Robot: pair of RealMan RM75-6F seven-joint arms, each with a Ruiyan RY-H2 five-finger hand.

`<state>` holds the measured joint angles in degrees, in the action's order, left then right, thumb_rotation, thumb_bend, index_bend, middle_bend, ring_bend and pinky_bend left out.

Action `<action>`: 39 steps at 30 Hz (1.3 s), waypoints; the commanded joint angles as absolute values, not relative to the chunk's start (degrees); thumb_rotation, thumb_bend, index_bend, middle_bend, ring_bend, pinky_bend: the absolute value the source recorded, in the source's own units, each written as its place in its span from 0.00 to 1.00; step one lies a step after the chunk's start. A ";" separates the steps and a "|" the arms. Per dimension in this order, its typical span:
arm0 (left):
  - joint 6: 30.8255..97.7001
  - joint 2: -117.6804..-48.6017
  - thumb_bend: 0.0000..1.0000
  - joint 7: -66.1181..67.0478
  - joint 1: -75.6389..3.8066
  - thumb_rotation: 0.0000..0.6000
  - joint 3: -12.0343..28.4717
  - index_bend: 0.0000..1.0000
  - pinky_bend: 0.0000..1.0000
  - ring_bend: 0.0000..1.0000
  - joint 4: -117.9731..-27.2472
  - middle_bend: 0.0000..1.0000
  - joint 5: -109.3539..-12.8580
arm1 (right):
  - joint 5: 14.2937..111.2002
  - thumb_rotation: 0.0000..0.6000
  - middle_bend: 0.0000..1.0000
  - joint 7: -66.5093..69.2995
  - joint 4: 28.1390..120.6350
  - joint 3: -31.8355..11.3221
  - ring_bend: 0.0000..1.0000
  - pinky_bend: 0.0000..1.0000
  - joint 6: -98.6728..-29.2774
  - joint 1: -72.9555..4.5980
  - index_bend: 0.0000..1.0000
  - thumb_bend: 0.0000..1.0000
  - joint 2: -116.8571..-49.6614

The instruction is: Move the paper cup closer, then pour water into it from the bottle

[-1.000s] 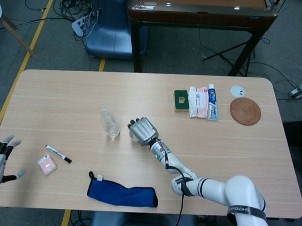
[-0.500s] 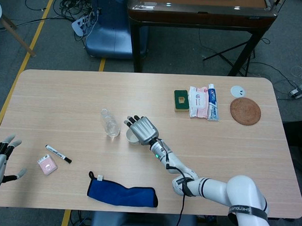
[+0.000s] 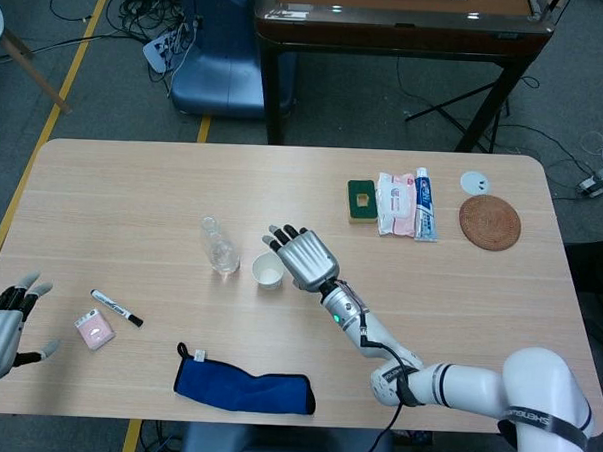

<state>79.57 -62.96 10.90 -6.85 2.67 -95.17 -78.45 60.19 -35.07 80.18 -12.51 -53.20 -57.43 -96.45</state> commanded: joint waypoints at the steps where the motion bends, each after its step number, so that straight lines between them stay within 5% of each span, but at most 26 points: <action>1: 79.55 -63.26 0.13 11.32 -6.94 1.00 2.51 0.20 0.48 0.14 -95.25 0.09 -78.73 | 59.80 1.00 0.15 -38.12 89.01 -10.03 0.19 0.46 -58.34 -52.75 0.20 0.03 -89.20; 17: 79.30 -63.65 0.13 9.42 -7.39 1.00 2.51 0.22 0.48 0.15 -94.84 0.10 -79.69 | 72.92 1.00 0.18 -33.84 102.75 -0.97 0.19 0.46 -72.78 -38.41 0.20 0.03 -72.47; 29: 79.86 -64.24 0.13 8.53 -7.43 1.00 2.28 0.22 0.48 0.15 -93.67 0.10 -80.96 | 83.44 1.00 0.19 -25.71 98.86 4.59 0.19 0.46 -83.29 -26.62 0.20 0.03 -68.18; 39: 80.48 -64.44 0.13 8.54 -7.38 1.00 2.30 0.22 0.48 0.15 -93.50 0.10 -81.55 | 85.22 1.00 0.19 -18.03 92.86 4.56 0.19 0.46 -89.40 -18.74 0.20 0.04 -68.61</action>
